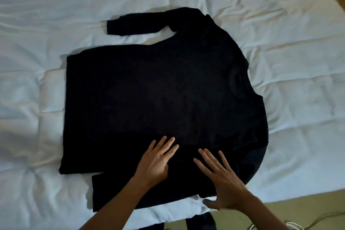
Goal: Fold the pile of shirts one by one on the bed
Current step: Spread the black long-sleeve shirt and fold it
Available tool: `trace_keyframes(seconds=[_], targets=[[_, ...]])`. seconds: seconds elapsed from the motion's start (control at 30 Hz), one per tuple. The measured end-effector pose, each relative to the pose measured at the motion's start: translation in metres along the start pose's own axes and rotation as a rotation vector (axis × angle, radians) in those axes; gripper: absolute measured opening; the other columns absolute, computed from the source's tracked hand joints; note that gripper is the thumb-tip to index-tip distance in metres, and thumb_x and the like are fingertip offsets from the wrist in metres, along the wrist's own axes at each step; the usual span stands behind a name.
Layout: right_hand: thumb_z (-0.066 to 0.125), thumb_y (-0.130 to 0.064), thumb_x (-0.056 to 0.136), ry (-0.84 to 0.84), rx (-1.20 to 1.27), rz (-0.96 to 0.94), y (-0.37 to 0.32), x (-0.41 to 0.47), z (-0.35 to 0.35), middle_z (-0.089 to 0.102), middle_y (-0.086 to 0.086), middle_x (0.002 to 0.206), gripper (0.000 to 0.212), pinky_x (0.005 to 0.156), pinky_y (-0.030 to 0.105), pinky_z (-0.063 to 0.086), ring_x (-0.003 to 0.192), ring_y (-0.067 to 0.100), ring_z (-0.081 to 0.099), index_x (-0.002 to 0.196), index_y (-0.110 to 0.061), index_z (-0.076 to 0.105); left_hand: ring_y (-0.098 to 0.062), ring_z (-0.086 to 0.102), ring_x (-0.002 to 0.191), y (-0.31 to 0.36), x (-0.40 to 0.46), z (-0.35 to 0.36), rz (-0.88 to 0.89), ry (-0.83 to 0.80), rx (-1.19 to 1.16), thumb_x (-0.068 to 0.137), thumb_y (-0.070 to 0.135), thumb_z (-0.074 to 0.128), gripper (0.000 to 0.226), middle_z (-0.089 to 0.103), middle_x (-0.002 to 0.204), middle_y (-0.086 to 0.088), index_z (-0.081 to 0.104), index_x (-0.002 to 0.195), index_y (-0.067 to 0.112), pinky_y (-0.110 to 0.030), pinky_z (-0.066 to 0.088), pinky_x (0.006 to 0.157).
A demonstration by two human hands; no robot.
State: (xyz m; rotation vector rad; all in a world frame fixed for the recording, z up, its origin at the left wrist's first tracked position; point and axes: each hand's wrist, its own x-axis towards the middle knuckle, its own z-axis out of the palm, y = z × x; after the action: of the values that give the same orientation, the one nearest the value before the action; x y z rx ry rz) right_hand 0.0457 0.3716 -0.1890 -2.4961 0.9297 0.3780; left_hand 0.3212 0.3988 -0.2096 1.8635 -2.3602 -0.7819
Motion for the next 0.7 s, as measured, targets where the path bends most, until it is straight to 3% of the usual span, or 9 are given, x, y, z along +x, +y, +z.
trace_keyframes(seconds=[0.13,0.23,0.33,0.4,0.47,0.57,0.63,0.7], targets=[[0.062,-0.051,0.055,0.033,-0.008,0.090,0.008,-0.019,0.007,0.010,0.008,0.166,0.119,0.115,0.050,0.014,0.152,0.024,0.011,0.159,-0.020,0.012,-0.021,0.053,0.132,-0.002,0.004,0.005,-0.016,0.021,0.029,0.068,0.011,0.076,0.066,0.055,0.144,0.000,0.064,0.132,0.020,-0.041,0.052,0.100],[0.073,-0.029,0.062,0.150,0.131,0.124,0.017,-0.028,0.012,0.015,-0.001,0.165,0.113,0.117,0.041,0.019,0.151,0.016,0.018,0.158,-0.015,0.015,-0.022,0.059,0.126,0.001,0.005,0.005,-0.021,0.023,0.079,0.065,0.019,0.084,0.062,0.061,0.138,-0.001,0.069,0.125,0.018,-0.037,0.056,0.094],[0.072,-0.006,0.064,0.302,0.261,0.161,0.024,-0.030,0.013,0.036,-0.004,0.157,0.095,0.114,0.036,0.032,0.144,0.013,0.035,0.151,-0.018,0.038,-0.021,0.063,0.120,0.004,0.008,0.002,-0.008,0.031,0.089,0.065,0.025,0.088,0.053,0.067,0.129,0.001,0.074,0.116,0.020,-0.034,0.060,0.084],[0.069,-0.003,0.063,0.407,0.311,0.190,0.030,-0.030,0.009,0.054,-0.006,0.143,0.080,0.102,0.039,0.048,0.130,0.014,0.053,0.140,-0.020,0.054,-0.018,0.066,0.116,0.005,0.013,-0.002,-0.040,0.026,0.065,0.060,0.024,0.091,0.049,0.070,0.122,0.006,0.077,0.107,0.025,-0.030,0.061,0.079],[0.071,-0.008,0.066,0.485,0.364,0.249,0.037,-0.028,0.000,0.067,-0.008,0.126,0.066,0.086,0.037,0.058,0.112,0.014,0.065,0.129,-0.024,0.062,-0.010,0.063,0.119,0.007,0.020,-0.012,-0.103,0.027,0.015,0.067,0.024,0.088,0.041,0.069,0.121,0.014,0.077,0.105,0.030,-0.026,0.058,0.081],[0.079,-0.011,0.074,0.452,0.434,0.344,0.049,-0.023,-0.021,0.072,-0.013,0.111,0.055,0.074,0.031,0.059,0.095,0.010,0.070,0.124,-0.028,0.065,-0.005,0.060,0.119,0.002,0.032,-0.029,-0.165,0.000,-0.084,0.088,0.031,0.067,0.031,0.067,0.123,0.018,0.071,0.119,0.031,-0.028,0.055,0.090],[0.077,-0.010,0.080,0.381,0.506,0.355,0.060,-0.015,-0.041,0.071,-0.019,0.103,0.045,0.073,0.026,0.056,0.090,0.005,0.069,0.119,-0.030,0.068,-0.006,0.066,0.104,-0.003,0.042,-0.044,-0.190,-0.103,-0.144,0.090,0.033,0.061,0.028,0.071,0.108,0.016,0.071,0.115,0.034,-0.027,0.055,0.083],[0.074,-0.004,0.078,0.335,0.561,0.303,0.072,-0.002,-0.067,0.067,-0.027,0.092,0.038,0.074,0.019,0.053,0.086,-0.002,0.067,0.109,-0.027,0.072,-0.002,0.068,0.085,-0.009,0.054,-0.058,-0.223,-0.217,-0.215,0.087,0.037,0.060,0.016,0.072,0.086,0.018,0.073,0.096,0.041,-0.023,0.054,0.070]])
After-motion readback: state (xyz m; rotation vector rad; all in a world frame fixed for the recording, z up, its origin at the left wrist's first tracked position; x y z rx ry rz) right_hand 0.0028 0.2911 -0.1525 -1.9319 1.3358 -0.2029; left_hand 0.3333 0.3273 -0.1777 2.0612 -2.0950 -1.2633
